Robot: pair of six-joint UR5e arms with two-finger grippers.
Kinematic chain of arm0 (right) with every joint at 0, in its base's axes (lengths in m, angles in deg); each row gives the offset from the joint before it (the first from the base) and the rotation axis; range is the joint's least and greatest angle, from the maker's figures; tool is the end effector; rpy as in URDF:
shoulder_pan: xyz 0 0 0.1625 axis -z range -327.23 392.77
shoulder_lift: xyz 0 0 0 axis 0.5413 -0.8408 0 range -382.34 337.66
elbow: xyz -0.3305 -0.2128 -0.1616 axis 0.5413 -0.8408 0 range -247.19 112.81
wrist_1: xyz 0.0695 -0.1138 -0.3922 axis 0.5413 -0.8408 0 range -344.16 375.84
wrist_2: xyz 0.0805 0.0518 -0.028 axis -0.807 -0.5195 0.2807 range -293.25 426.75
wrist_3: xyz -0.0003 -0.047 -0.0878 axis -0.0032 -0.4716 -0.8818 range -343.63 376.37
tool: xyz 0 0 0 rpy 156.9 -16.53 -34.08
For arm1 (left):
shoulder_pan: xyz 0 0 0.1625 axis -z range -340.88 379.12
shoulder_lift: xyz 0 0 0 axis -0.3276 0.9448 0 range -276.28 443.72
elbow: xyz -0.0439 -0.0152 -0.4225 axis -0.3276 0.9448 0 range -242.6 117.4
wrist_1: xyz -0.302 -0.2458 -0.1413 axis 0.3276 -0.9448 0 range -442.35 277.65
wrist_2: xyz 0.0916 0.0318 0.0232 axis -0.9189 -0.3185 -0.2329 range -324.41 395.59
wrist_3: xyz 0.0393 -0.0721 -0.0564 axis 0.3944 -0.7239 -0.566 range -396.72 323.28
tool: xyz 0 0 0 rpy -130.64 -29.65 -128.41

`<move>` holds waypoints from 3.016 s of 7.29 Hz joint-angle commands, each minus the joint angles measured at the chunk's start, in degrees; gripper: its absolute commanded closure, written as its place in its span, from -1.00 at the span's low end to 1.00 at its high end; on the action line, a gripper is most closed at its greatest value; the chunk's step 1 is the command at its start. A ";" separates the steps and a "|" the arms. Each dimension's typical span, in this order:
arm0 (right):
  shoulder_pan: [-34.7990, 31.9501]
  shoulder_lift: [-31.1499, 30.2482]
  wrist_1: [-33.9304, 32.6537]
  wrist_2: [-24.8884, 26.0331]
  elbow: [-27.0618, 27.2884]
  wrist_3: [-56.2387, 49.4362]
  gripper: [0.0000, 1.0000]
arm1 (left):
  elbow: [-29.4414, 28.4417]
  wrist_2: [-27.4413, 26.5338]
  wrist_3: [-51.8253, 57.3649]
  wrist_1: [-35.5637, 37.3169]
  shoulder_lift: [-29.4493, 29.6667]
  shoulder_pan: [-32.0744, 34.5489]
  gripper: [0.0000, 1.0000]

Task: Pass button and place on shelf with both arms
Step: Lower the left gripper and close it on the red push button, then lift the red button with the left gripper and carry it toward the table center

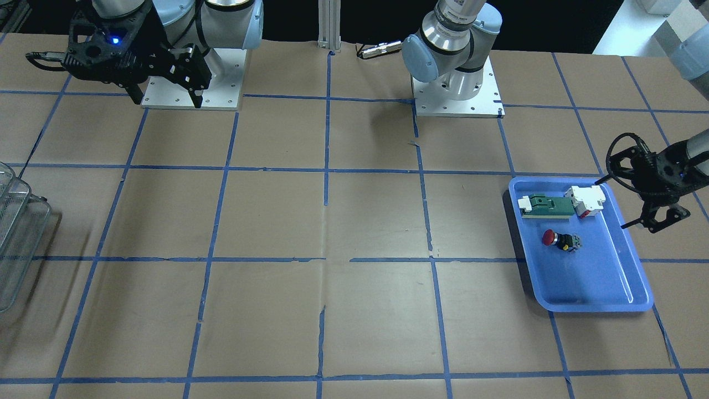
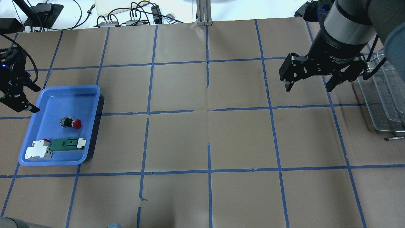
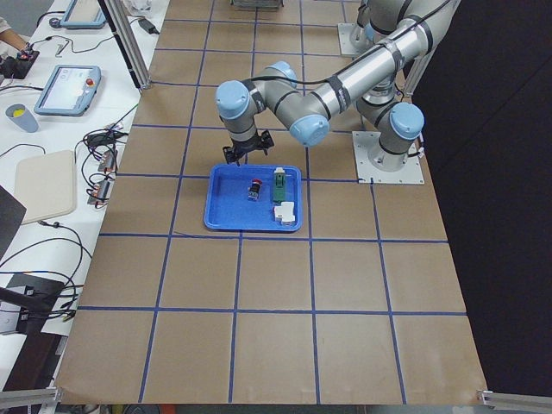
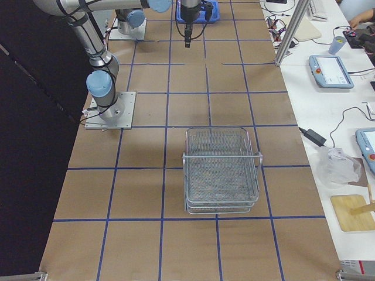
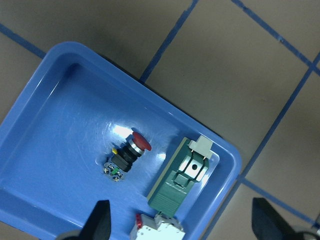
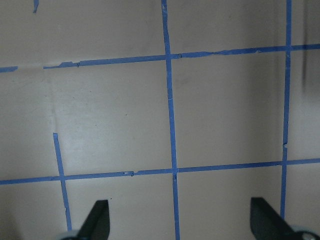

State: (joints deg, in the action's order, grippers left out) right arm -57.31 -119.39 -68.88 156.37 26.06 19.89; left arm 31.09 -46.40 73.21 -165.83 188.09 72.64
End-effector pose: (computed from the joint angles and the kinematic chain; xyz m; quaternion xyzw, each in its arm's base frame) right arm 0.1346 -0.4362 0.5081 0.0300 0.9995 0.0131 0.0028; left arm 0.2125 -0.5347 0.3360 -0.5878 -0.7997 0.0375 0.1161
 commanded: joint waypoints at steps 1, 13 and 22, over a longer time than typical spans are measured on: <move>0.00 0.27 0.00 0.03 0.00 0.35 -1.00 | 1.05 6.56 18.39 4.36 5.56 -4.29 -0.97; 0.00 0.02 0.26 -0.06 0.09 0.00 -1.00 | 1.76 8.87 39.66 3.06 17.80 -7.91 0.53; 1.05 -0.52 -9.41 -13.33 1.32 -35.89 -1.00 | -3.96 22.81 12.92 -12.67 4.63 16.04 1.00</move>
State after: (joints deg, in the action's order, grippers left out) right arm -56.53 -119.74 -78.02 145.19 27.33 -8.34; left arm 27.27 -27.90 93.09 -178.20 195.04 83.14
